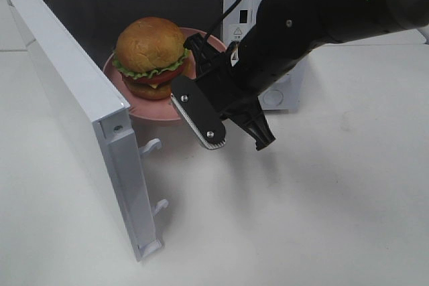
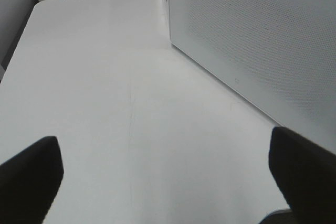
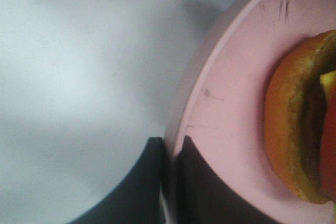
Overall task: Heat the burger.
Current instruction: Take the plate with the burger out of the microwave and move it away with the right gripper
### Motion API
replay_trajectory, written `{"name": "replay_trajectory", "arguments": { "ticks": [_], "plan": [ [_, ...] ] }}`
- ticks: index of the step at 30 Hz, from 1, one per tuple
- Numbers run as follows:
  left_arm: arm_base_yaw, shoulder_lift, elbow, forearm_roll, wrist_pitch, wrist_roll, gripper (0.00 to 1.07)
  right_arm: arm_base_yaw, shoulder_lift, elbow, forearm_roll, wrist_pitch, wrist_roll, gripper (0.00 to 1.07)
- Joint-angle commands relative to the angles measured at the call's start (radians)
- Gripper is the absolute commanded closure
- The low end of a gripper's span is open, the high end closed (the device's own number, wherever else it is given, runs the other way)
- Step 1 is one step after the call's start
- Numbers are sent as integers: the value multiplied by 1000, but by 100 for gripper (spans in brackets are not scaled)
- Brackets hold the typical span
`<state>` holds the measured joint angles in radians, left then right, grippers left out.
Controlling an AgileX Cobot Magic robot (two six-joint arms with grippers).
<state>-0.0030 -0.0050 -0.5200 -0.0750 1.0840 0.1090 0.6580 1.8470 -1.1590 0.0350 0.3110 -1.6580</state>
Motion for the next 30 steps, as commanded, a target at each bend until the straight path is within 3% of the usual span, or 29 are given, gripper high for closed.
{"name": "replay_trajectory", "arguments": {
  "ticks": [1, 27, 30],
  "plan": [
    [-1, -6, 3, -1, -12, -3, 6, -3, -81, 60, 14, -70, -18, 107],
    [-1, -6, 3, -1, -12, -3, 6, -3, -537, 506, 9, -37, 63, 107],
    [-1, -6, 3, -1, -12, -3, 6, -3, -556, 520, 1, -32, 77, 107]
  ]
}}
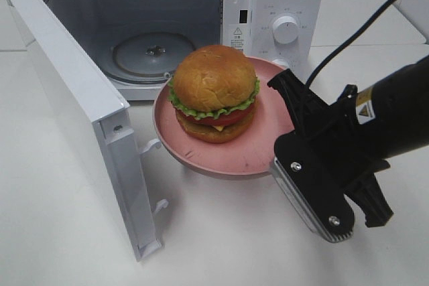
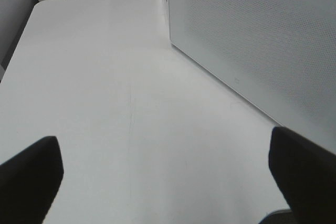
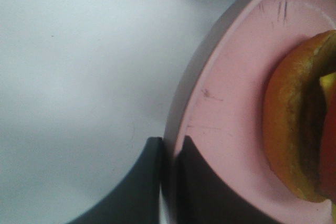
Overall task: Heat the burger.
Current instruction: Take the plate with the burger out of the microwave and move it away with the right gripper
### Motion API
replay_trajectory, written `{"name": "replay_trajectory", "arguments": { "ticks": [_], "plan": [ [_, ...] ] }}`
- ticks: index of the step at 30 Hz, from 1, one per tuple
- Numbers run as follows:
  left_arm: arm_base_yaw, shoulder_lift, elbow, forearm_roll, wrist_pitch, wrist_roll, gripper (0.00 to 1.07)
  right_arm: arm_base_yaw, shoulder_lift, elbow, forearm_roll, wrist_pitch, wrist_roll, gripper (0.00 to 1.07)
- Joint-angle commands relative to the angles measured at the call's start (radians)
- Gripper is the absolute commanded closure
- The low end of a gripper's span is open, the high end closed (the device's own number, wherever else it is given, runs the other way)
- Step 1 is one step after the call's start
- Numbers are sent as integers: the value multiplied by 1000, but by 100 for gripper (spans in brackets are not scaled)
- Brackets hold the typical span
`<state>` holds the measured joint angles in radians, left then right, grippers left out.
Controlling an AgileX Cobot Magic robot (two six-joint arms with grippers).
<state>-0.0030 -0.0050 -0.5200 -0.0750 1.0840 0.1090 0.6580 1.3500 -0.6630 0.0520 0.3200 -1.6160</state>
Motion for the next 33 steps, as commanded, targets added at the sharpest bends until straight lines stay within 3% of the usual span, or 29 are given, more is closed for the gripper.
{"name": "replay_trajectory", "arguments": {
  "ticks": [1, 11, 17, 19, 22, 24, 27, 33],
  "plan": [
    [-1, -6, 3, -1, -12, -3, 6, -3, -93, 50, -35, -37, 64, 107],
    [-1, -6, 3, -1, -12, -3, 6, -3, -287, 178, -127, 23, 263, 107],
    [-1, -6, 3, -1, -12, -3, 6, -3, -350, 197, -178, 68, 378, 107],
    [-1, -6, 3, -1, -12, -3, 6, -3, -391, 207, -279, 111, 579, 107],
    [-1, -6, 3, -1, -12, -3, 6, -3, -396, 207, -306, 126, 628, 107],
    [-1, -6, 3, -1, -12, -3, 6, -3, -396, 207, -476, 181, 863, 107],
    [-1, -6, 3, -1, -12, -3, 6, -3, -396, 207, -582, 209, 1030, 107],
    [-1, -6, 3, -1, -12, -3, 6, -3, -396, 207, -710, 262, 1268, 107]
  ]
}}
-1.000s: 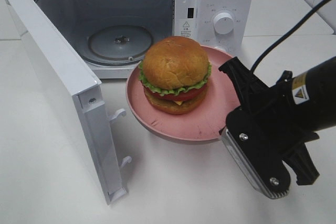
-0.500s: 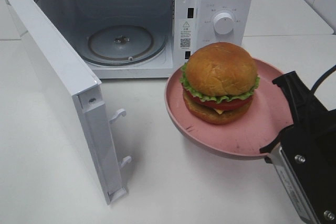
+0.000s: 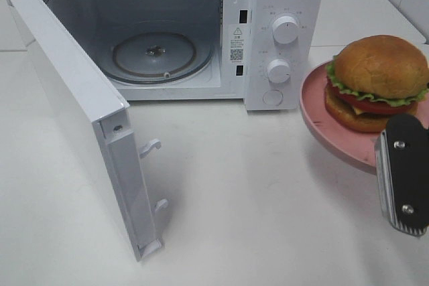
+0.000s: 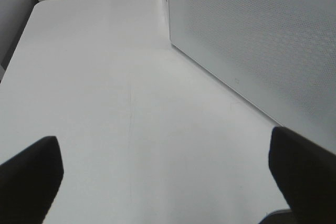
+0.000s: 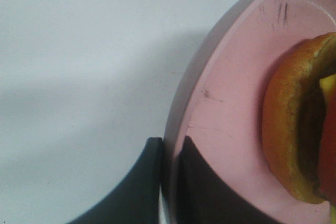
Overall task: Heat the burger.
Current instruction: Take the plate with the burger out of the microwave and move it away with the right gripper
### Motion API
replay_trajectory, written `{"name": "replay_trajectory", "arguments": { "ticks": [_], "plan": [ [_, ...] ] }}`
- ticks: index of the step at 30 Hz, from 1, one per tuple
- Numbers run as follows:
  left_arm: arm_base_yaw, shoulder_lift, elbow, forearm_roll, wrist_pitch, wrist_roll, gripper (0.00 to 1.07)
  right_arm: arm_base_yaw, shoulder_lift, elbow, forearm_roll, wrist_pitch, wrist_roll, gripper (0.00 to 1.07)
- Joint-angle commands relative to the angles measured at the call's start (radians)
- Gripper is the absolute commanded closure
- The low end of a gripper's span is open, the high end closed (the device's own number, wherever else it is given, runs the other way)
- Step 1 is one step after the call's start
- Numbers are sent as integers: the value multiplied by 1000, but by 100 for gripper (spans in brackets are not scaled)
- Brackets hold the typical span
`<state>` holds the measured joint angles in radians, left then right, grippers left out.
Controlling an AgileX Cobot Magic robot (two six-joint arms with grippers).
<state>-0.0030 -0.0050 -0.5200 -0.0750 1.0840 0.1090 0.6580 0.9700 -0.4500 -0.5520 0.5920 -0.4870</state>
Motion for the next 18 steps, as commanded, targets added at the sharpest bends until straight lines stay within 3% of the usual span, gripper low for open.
{"name": "replay_trajectory", "arguments": {
  "ticks": [1, 18],
  "plan": [
    [-1, -6, 3, -1, -12, -3, 6, -3, -16, -6, -138, 15, 213, 107],
    [-1, -6, 3, -1, -12, -3, 6, -3, -13, -6, -275, 230, 778, 107]
  ]
}}
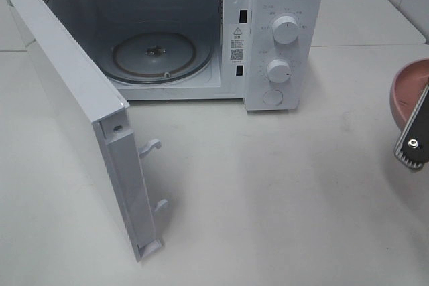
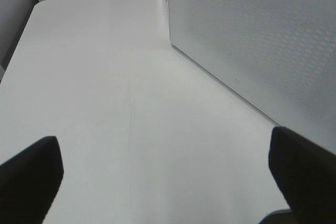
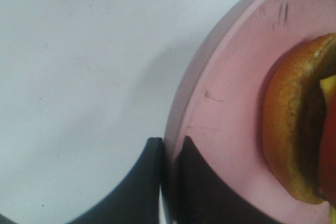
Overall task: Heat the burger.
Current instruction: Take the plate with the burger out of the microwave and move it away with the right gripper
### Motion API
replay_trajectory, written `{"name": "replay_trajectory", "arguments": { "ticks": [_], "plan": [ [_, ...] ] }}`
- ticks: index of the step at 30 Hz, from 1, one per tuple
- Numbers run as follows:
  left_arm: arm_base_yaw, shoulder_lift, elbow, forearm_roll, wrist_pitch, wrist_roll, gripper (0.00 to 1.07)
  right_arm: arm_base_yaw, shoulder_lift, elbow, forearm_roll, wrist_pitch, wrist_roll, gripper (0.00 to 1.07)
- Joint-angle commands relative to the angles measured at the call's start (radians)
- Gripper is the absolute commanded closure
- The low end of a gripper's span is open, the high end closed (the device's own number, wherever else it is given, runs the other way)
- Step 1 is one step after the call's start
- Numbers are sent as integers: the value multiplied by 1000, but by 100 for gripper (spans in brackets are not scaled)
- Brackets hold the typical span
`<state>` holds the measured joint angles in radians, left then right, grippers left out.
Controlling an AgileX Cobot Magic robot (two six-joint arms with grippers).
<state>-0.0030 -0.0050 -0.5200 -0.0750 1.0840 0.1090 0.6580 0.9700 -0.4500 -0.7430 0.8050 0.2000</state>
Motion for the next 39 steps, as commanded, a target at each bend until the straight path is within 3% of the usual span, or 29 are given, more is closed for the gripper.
{"name": "replay_trajectory", "arguments": {
  "ticks": [1, 7, 22, 33, 39],
  "plan": [
    [-1, -6, 3, -1, -12, -3, 6, -3, -13, -6, -84, 23, 115, 107],
    [-1, -6, 3, -1, -12, -3, 6, -3, 15, -6, -86, 36, 252, 107],
    [-1, -6, 3, -1, -12, -3, 6, -3, 374, -6, -223, 44, 772, 107],
    [-1, -6, 3, -1, -12, -3, 6, -3, 524, -6, -325, -62, 873, 106],
    [-1, -6, 3, -1, -12, -3, 6, -75, 609, -6, -363, -110, 946, 106]
  ]
}}
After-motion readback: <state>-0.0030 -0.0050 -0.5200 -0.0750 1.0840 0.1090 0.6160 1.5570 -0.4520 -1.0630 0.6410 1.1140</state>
